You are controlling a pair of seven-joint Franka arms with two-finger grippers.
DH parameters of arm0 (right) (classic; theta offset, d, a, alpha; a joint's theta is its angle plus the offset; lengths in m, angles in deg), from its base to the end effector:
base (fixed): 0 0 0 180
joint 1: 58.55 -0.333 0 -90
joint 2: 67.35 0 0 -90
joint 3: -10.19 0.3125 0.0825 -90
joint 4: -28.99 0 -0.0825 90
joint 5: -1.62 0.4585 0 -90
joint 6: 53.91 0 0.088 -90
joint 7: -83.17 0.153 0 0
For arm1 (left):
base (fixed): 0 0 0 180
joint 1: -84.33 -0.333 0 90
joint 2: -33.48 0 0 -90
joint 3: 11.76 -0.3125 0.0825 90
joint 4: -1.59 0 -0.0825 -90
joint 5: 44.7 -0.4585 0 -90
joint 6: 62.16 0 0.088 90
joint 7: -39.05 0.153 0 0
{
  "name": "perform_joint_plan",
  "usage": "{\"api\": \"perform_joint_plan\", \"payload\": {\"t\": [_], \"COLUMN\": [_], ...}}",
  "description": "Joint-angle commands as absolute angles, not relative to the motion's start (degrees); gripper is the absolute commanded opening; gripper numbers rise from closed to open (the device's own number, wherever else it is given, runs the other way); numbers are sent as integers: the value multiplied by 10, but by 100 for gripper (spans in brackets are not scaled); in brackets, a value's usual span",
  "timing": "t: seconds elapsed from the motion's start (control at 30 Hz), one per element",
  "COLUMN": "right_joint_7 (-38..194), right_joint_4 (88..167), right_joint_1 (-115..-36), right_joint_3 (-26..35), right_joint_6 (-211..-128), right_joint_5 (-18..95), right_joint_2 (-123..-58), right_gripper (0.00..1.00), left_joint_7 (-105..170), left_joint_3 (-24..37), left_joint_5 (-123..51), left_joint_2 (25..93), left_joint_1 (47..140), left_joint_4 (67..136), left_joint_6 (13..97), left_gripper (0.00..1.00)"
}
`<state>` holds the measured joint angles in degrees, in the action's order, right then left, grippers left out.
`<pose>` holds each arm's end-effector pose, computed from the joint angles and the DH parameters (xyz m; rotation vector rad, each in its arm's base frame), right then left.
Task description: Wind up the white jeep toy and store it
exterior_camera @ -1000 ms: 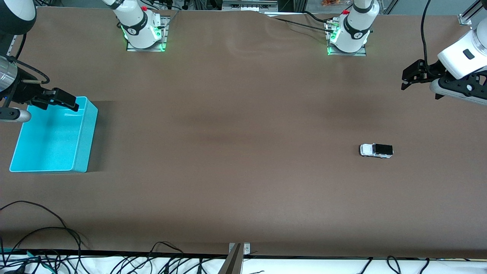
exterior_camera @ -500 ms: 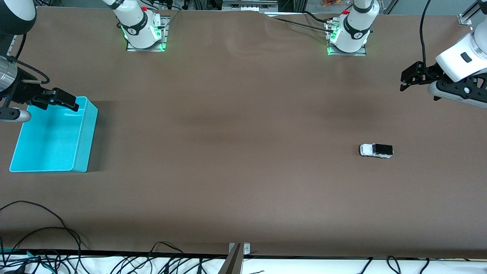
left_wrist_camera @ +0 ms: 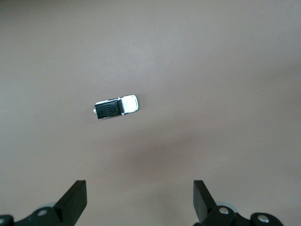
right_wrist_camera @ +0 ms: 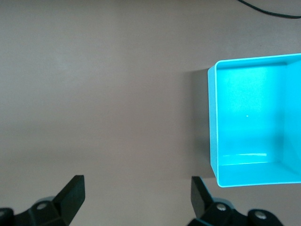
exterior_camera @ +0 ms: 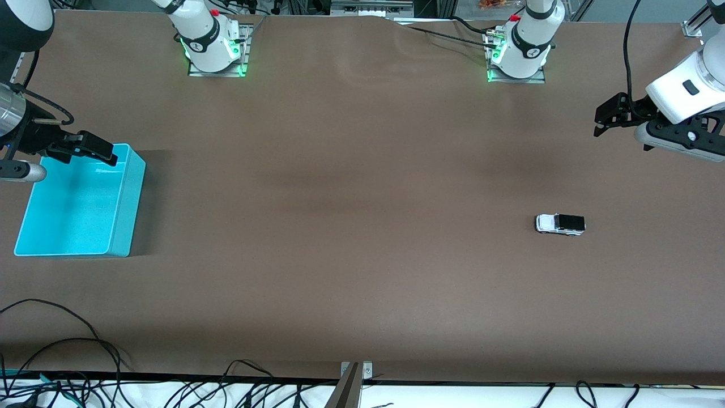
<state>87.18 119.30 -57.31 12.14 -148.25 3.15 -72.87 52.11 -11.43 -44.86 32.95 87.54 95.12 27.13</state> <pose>0.6606 0.0114 0.5165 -3.1111 0.0935 0.0423 0.6186 -0.0378 0.5463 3.1045 -0.4530 -0.1016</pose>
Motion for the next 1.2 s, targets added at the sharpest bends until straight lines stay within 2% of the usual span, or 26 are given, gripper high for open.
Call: {"api": "perform_joint_plan", "payload": {"t": [0.0, 0.33, 1.17], "right_joint_7": [864, 864, 864], "right_joint_4": [1189, 1189, 1189], "right_joint_1": [-564, -564, -564], "right_joint_3": [131, 131, 131], "right_joint_6": [-1477, -1477, -1477], "right_joint_5": [27, 27, 28], "right_joint_2": [-727, -727, -727], "right_gripper": [100, 100, 100], "left_joint_7": [527, 528, 637], "left_joint_3": [-114, -114, -118], "left_joint_5": [-465, -465, -468], "left_joint_2": [347, 349, 415], "left_joint_1": [871, 870, 843], "left_joint_4": [935, 935, 935], "left_joint_6": [271, 274, 258], "left_gripper": [100, 100, 100]}}
